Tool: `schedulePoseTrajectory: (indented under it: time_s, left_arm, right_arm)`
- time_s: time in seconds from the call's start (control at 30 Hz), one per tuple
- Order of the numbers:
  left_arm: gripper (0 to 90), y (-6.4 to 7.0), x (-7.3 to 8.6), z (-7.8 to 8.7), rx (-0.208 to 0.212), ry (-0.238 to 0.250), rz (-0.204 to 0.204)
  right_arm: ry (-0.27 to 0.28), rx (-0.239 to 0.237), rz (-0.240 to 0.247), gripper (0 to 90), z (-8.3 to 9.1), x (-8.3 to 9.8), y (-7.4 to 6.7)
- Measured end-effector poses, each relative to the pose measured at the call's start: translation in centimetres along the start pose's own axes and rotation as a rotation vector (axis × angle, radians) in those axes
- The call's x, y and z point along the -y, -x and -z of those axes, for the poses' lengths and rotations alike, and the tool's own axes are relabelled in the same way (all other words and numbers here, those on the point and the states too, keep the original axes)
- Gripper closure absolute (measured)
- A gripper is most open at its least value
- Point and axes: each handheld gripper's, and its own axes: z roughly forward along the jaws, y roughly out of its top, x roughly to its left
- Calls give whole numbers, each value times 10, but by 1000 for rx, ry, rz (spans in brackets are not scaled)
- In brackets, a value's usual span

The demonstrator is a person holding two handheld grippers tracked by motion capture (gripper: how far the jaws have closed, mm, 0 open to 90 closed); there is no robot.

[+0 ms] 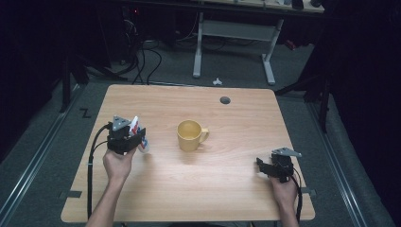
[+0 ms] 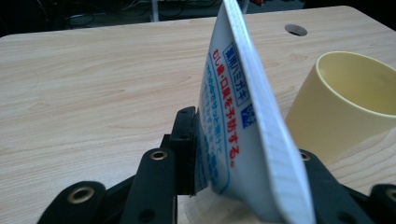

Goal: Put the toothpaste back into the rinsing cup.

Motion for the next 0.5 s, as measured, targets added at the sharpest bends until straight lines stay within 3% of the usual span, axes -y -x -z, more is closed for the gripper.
schedulePoseTrajectory:
  time_s: [0.5]
  left_arm:
    - [683,11,-11,4,34,14,-24]
  right_arm:
    - [0,0,0,302,0,0,0]
